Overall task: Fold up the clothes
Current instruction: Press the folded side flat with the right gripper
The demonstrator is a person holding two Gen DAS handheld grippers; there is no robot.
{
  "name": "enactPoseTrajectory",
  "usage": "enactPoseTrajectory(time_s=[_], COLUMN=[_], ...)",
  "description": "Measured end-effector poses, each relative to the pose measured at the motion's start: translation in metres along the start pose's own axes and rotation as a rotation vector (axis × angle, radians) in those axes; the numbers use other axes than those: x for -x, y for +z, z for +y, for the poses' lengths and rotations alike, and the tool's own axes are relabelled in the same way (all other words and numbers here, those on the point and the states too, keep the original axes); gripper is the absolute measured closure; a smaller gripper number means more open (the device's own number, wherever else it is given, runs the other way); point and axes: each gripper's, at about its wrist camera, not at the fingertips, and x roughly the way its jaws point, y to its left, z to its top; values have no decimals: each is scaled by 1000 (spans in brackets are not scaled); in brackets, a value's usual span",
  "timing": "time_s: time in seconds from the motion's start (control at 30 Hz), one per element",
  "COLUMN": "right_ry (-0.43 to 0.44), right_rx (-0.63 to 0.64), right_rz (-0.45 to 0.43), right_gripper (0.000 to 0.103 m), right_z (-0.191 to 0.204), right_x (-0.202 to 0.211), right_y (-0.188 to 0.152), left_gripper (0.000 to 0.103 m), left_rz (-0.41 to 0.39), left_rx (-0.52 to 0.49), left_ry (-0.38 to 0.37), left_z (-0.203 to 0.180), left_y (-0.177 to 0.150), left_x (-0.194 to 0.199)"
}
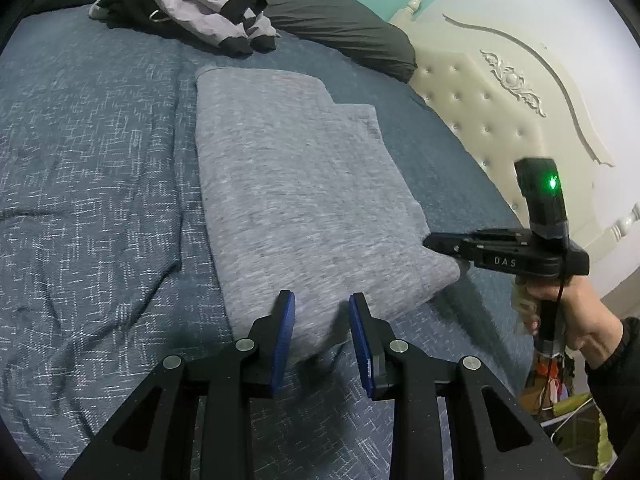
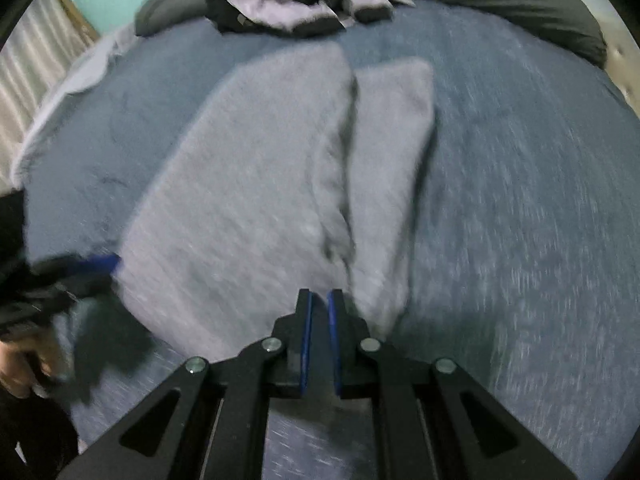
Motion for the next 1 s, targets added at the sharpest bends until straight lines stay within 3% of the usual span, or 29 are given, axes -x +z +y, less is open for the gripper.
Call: enactPoseTrajectory(time_s=[0.2,0.3,0.4,0.5,0.7,1.0], right_ry=[31,109,112,113,89,57], right_rx=[-49,-30,31,-19,-136,-250], right_rz=[-96,-151,-129,-86,-77,-70], right_gripper=[95,95,95,95,99,100], right_z=[8,30,55,55,24,-7], right_x=[31,39,28,7,-12,-1], right_y=[-4,0,1,-1,-14,-31], left_gripper=[72,72,71,63,62,63], left_rz=[-2,14,29,45,45,2], left_rx=[17,21,31,64,48,11], left_ry=[24,28,31,23,25,22], left_z=[10,14,19,27,23,11], left_y=[2,1,0,-2,-3,3], left_x=[5,3,0,-3,-2,11])
